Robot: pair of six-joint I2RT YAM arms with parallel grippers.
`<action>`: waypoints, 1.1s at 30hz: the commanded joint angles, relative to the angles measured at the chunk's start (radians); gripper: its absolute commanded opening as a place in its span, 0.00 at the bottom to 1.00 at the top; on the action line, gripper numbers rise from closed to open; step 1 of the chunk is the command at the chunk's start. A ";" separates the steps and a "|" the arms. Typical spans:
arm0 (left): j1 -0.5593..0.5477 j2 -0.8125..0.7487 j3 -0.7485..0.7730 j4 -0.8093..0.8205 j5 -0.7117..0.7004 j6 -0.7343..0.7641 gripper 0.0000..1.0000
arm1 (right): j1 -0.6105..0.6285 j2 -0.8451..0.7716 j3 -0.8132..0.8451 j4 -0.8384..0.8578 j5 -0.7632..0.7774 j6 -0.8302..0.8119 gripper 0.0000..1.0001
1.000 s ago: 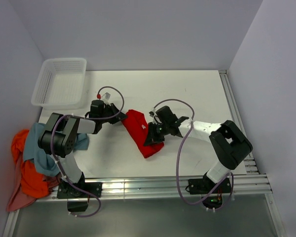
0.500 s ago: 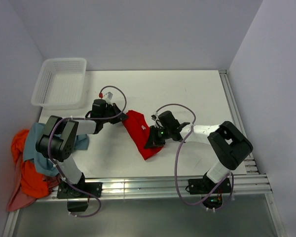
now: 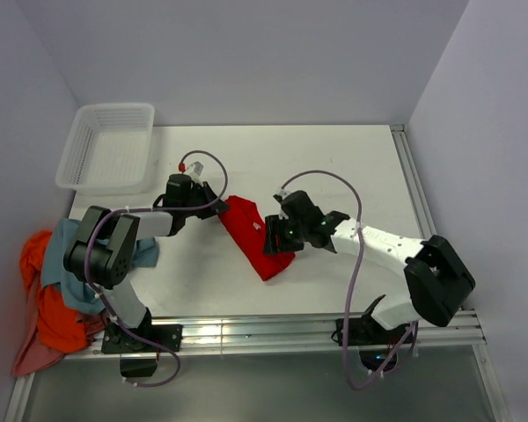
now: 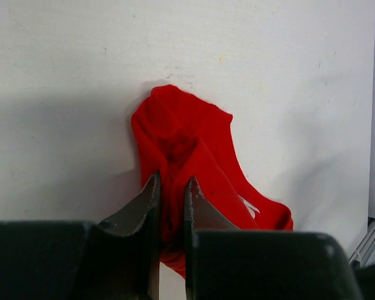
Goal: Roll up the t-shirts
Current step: Roll the tshirt
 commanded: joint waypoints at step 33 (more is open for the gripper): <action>-0.005 0.031 0.123 -0.040 0.073 0.039 0.06 | 0.616 0.743 0.795 -0.514 1.445 -0.117 0.81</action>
